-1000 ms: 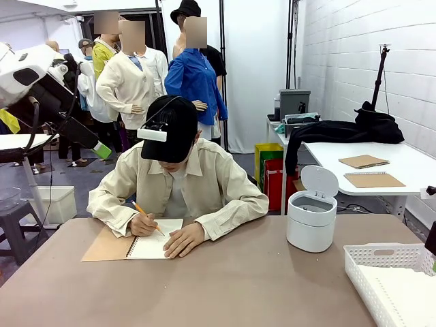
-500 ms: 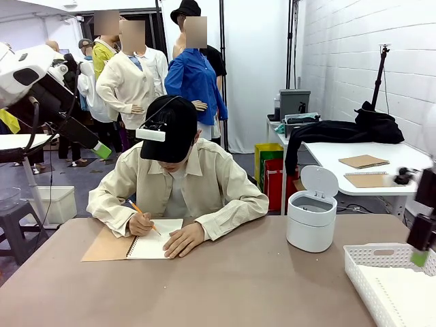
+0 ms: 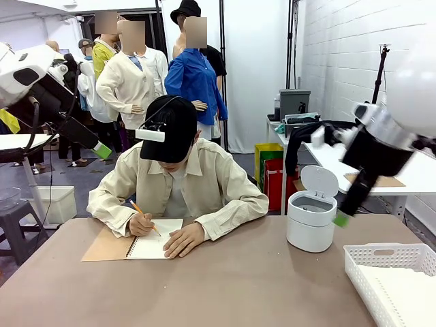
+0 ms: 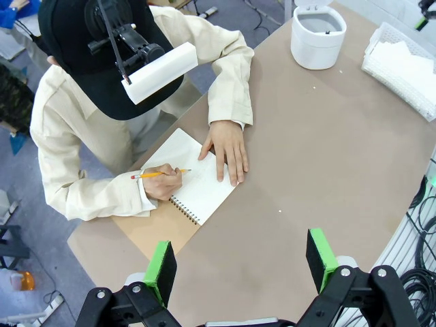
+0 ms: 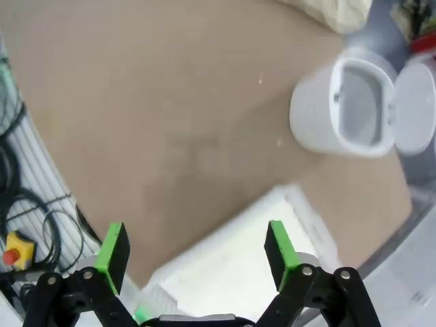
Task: Sort the paper based on its condition.
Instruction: If a person hands you a paper, place it in the Organizing basket , and if it's crumpled, put it in the Trash can.
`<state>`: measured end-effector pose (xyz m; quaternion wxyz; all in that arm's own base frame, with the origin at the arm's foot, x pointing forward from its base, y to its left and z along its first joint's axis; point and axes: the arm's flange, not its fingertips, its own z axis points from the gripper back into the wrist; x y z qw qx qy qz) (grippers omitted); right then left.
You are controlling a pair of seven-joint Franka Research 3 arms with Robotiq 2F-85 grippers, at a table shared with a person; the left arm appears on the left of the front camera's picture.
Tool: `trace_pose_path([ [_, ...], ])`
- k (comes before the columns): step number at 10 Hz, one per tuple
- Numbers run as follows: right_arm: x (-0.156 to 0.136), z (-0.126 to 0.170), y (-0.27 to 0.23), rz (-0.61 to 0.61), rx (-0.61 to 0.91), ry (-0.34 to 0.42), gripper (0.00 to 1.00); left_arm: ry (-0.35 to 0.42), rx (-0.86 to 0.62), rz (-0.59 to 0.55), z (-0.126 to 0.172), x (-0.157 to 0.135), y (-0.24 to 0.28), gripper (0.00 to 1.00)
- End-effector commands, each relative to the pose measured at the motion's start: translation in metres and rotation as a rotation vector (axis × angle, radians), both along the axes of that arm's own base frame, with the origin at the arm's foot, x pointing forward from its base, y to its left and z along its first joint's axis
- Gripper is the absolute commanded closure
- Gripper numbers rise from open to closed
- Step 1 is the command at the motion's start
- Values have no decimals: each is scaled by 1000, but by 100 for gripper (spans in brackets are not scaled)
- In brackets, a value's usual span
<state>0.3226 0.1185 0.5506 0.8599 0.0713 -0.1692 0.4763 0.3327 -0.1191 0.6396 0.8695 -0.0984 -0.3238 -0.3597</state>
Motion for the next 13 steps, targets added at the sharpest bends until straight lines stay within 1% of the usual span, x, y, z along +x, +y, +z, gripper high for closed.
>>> trace_pose_path([
  [1,35,6,22,94,86,-19,0,4,-8,-1,0,0,1,0],
  [3,57,33,58,101,153,-26,0,4,-8,-1,0,0,1,0],
  [5,73,51,91,17,223,-29,0,4,-8,-1,0,0,1,0],
  [6,80,57,103,-12,268,-11,0,4,-8,-1,0,0,1,0],
  [7,84,63,112,-42,298,-33,0,4,-8,-1,0,0,1,0],
  [8,87,70,119,-56,328,-49,0,4,-8,-1,0,0,1,0],
  [9,87,76,121,-52,355,-47,0,4,-8,-1,0,0,1,0],
  [11,82,89,121,-42,394,-65,0,4,-8,-1,0,0,1,0],
  [12,78,93,116,-14,397,-60,0,4,-8,-1,0,0,1,0],
  [13,83,88,123,-46,362,-53,0,4,-8,-1,0,0,1,0],
])
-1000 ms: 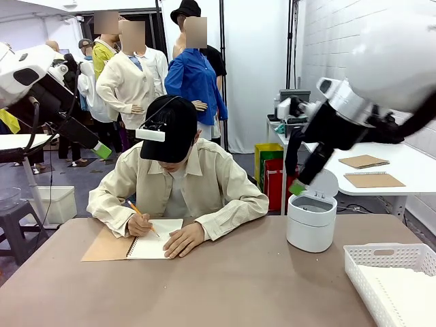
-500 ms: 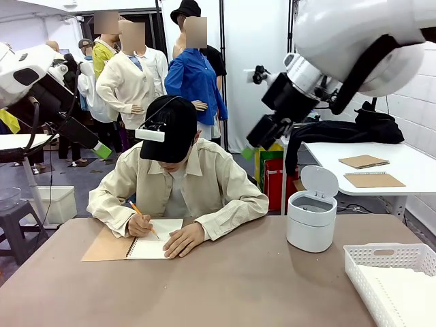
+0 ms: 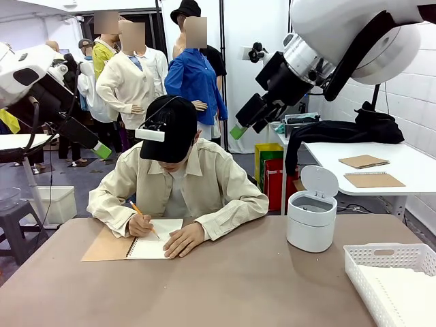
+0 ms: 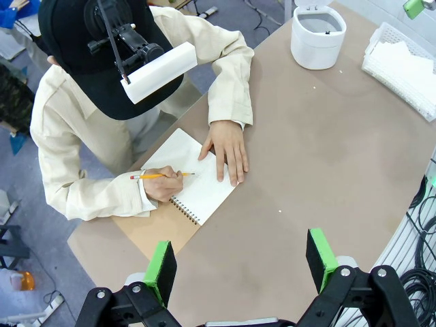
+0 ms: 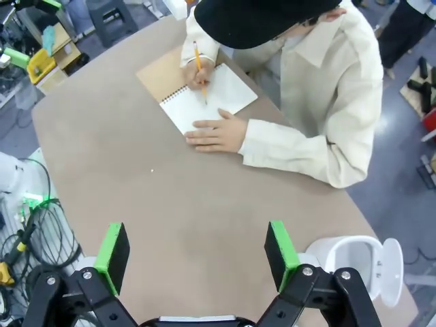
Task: Sort the paper based on its condition.
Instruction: If a person hands you a paper, place it in the Organizing basket , and if it's crumpled, put it in the Trash can.
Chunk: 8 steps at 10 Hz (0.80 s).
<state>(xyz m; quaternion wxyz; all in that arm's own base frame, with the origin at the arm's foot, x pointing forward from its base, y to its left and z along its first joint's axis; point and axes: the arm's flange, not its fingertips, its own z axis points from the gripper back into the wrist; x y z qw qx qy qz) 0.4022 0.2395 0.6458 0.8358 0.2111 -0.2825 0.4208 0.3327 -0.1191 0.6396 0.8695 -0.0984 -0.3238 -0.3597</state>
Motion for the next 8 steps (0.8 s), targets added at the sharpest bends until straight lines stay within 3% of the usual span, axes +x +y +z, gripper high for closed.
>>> trace_pose_path([
  [1,4,-7,2,-2,-10,11,0,4,-8,-1,0,0,1,0],
  [4,2,-3,1,-2,-6,5,0,4,-8,-1,0,0,1,0],
  [8,-32,0,0,-64,-33,-67,0,4,-8,-1,0,0,1,0],
])
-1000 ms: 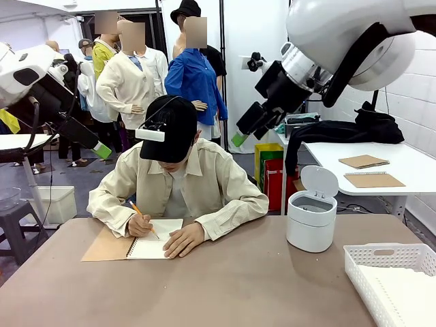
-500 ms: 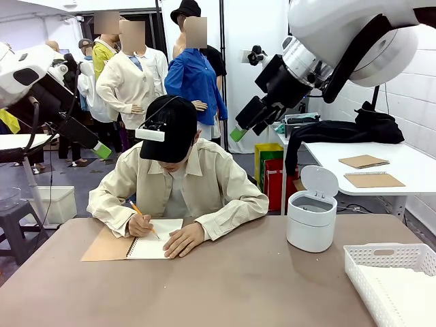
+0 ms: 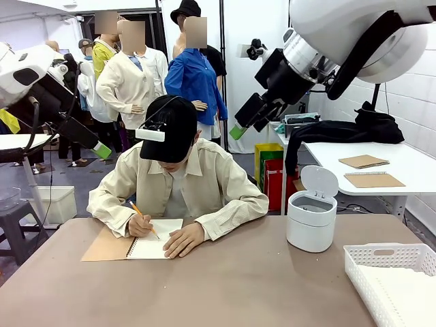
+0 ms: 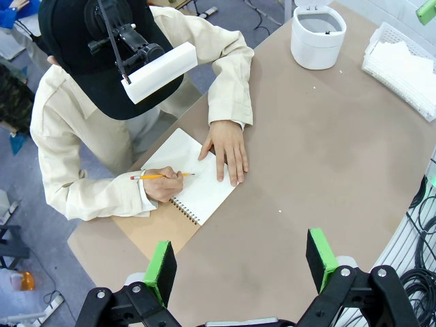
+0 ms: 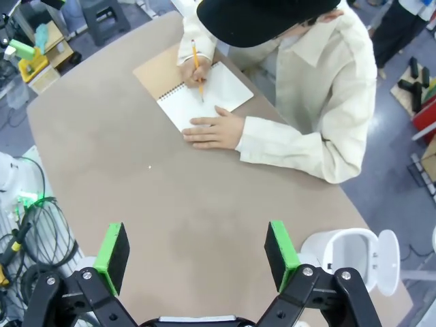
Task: Sort the paper based on its condition.
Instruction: If a person hands you a paper, place it in the Organizing basket , and if it's crumpled, put it in the Trash can.
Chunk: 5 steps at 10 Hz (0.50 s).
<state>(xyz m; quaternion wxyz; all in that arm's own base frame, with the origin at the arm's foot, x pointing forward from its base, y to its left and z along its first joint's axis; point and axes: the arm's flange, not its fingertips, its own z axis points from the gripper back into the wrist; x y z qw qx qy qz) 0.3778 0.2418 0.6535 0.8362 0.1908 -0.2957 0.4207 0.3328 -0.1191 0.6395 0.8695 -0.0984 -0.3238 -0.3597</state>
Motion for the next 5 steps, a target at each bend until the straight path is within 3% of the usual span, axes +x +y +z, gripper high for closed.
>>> trace_pose_path([
  [1,-7,-6,-3,-59,-6,-43,0,4,-8,-1,0,0,1,0],
  [5,-10,2,-3,-87,9,-85,0,4,-8,-1,0,0,1,0],
])
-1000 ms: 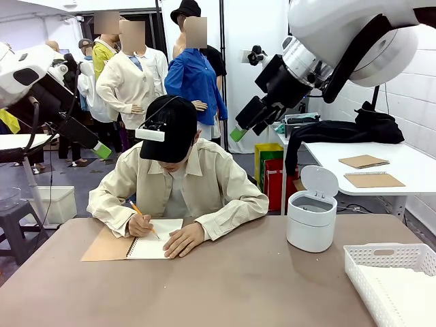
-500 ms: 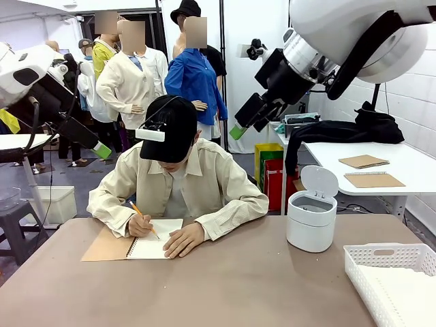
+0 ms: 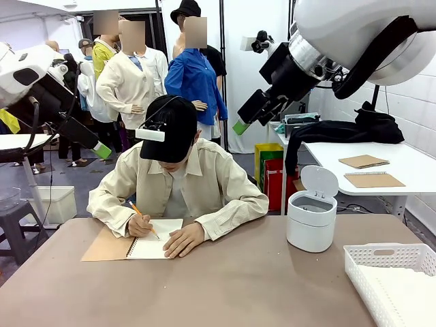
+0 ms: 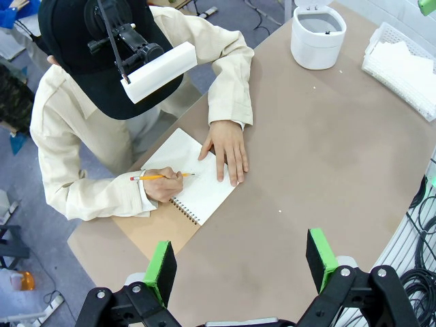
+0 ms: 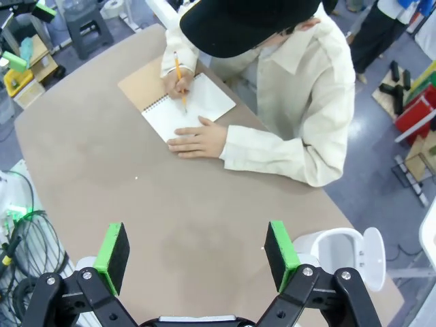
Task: Sort the paper based on its condition.
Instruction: If a person hands you a paper, place it in the Organizing basket , and if it's crumpled, put it in the Trash can.
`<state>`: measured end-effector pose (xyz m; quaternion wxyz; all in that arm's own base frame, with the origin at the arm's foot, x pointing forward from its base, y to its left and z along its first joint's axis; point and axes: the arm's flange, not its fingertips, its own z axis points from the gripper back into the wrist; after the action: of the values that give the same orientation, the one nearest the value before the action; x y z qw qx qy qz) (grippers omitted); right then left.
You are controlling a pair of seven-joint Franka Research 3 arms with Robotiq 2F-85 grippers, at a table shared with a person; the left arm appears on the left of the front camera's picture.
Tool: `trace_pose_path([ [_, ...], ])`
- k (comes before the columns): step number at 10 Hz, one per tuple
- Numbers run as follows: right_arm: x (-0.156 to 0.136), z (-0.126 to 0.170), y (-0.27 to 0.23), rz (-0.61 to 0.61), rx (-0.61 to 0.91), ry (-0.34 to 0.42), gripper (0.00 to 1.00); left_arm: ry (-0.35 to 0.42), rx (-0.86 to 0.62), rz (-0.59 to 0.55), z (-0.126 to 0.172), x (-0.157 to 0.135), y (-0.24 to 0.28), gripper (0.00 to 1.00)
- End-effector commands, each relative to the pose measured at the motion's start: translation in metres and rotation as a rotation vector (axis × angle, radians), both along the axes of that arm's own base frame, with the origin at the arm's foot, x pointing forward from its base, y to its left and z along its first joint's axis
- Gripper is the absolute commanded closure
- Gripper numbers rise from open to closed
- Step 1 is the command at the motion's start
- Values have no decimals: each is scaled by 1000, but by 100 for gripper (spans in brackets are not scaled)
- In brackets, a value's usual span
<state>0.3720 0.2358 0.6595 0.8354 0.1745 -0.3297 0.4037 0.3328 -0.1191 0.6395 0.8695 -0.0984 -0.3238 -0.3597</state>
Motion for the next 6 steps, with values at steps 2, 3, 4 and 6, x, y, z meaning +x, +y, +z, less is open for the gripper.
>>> trace_pose_path([
  [2,-5,-4,2,-38,5,-21,0,4,-8,-1,0,0,1,0],
  [3,-5,-5,0,-37,-2,-21,0,4,-8,-1,0,0,1,0],
  [4,1,2,0,-12,5,-13,0,4,-8,-1,0,0,1,0],
  [6,1,2,0,-12,5,-13,0,4,-8,-1,0,0,1,0],
])
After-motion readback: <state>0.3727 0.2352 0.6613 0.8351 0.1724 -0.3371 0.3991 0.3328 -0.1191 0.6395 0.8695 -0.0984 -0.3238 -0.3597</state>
